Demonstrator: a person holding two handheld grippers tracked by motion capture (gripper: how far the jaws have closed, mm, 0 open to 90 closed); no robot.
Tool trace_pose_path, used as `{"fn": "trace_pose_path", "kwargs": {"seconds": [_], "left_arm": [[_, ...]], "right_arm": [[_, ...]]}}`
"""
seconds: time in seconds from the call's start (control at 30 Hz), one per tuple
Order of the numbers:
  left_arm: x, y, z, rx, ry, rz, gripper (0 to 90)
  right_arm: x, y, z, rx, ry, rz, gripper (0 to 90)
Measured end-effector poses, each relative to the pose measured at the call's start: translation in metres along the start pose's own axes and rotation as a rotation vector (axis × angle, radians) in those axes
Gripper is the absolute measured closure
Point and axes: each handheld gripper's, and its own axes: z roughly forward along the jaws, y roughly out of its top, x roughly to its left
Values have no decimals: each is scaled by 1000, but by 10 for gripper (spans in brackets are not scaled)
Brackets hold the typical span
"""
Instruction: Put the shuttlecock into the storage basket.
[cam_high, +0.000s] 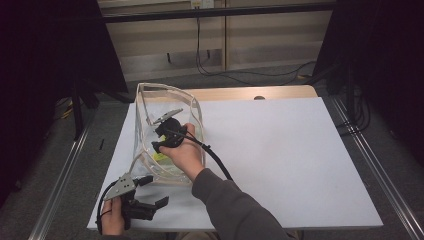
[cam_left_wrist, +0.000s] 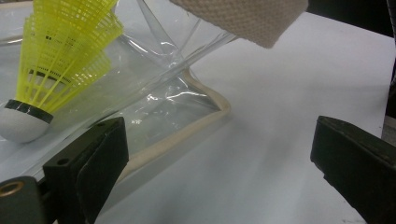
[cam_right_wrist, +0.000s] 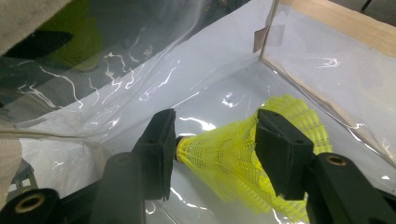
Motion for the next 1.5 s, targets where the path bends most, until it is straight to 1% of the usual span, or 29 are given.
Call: {"fn": "trace_pose_path", "kwargs": {"seconds": [0.03,0.27,0.33,0.57,0.63,0.87,0.9,1.07,1.23,1.3,1.4,1.5], "left_arm": [[0,0,0,-2,-5,0,38],[0,0,0,0,-1,0,39],[0,0,0,-1,-6,0,39],[0,0,0,0,0,2,39],[0,0,-1,-1,0,0,39],[0,0,-1,-1,1,3,39],[0,0,-1,0,1,2,39],[0,0,-1,1,1,2,39],[0,0,-1,1,1,2,39],[0,0,-1,2,0,2,39],[0,0,-1,3,1,3,40],[0,0,-1,3,-2,3,40]], "right_arm": [[0,0,0,-1,-3,2,473],[-2,1,-2,-2,-13,9,449],[-2,0,-2,-2,-18,12,425],[-3,0,-3,0,-31,27,364],[-4,1,-3,0,-39,35,332],[-6,1,-5,-2,-52,63,274],[-6,1,-5,-6,-51,57,273],[-6,2,-8,-6,-51,56,256],[-6,3,-15,-13,-55,53,231],[-6,3,-17,-14,-50,45,220],[-5,4,-22,-32,-46,46,214],[-4,4,-25,-34,-32,45,204]]}}
